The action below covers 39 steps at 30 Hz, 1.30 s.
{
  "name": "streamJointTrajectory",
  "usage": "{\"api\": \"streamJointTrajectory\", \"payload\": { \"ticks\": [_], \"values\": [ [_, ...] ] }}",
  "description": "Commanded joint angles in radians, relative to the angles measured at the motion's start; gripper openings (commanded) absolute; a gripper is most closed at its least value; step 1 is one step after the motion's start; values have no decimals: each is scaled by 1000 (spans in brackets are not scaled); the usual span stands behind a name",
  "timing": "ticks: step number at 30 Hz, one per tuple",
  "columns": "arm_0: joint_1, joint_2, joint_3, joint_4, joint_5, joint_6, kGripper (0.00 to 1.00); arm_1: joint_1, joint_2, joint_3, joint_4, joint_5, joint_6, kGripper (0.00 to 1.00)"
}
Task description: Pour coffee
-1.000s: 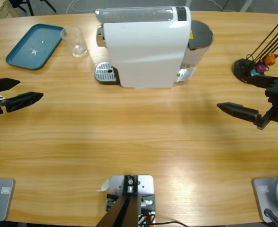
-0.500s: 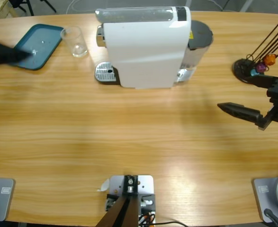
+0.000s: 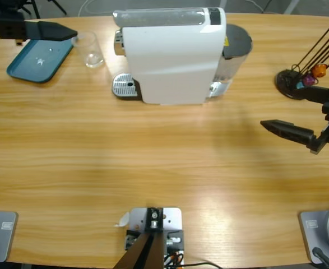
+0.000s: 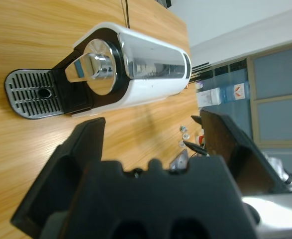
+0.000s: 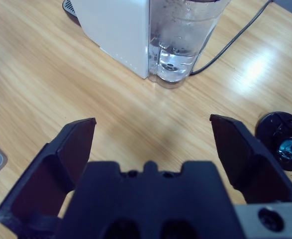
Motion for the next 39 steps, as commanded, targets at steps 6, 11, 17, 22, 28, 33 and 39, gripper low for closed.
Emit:
{"api": "streamJointTrajectory", "payload": {
  "ticks": [6,11,17,22,28,33,39],
  "values": [
    [12,205,-147,-24,-57,-113,826,-9,-39,28,5,10,-13,1000],
    [12,244,-166,-24,-100,-115,826,-9,-42,28,5,9,-14,1000],
    [12,257,-150,-24,-111,-113,826,-9,-47,29,5,10,-13,1000],
    [20,269,-152,-24,-112,-113,826,-9,-47,30,5,10,-14,1000],
    [29,291,-159,-24,-123,-113,821,-9,-47,30,5,10,-14,1000],
    [29,316,-163,-51,-159,-113,816,-9,-45,30,5,10,-14,1000],
    [33,314,-171,-67,-179,-113,538,-9,-45,30,5,12,-14,1000]
  ]
}}
